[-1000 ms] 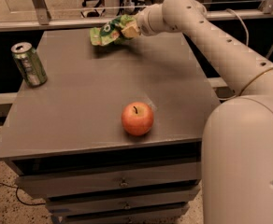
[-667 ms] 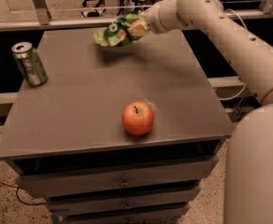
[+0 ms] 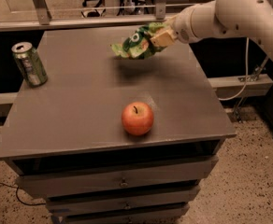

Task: Move green rice chip bag near apple

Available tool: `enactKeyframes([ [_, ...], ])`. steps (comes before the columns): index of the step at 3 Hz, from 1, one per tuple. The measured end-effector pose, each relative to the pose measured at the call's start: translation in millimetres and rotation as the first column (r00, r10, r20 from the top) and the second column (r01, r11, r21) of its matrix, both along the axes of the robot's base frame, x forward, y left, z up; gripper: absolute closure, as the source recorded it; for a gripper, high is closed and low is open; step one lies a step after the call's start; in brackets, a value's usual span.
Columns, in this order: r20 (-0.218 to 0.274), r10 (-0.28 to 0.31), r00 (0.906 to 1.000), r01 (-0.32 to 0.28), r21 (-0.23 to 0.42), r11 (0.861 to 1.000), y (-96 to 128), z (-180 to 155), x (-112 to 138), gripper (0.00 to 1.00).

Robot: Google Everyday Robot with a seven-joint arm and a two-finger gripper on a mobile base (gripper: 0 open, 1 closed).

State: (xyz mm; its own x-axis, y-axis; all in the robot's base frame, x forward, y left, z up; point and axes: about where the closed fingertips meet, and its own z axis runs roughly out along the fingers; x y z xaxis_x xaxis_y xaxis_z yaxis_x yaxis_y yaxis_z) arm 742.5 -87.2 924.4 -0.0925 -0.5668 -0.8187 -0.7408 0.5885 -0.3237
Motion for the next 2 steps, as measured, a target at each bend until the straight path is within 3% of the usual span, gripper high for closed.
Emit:
enactKeyframes([
  [1,-0.058,-0.051,0.997,0.05,-0.024,0.998,-22,-15,-50,1.0],
  [2,-0.098,-0.098,0.9903,0.095,-0.04,0.995,-33,-27,-84,1.0],
])
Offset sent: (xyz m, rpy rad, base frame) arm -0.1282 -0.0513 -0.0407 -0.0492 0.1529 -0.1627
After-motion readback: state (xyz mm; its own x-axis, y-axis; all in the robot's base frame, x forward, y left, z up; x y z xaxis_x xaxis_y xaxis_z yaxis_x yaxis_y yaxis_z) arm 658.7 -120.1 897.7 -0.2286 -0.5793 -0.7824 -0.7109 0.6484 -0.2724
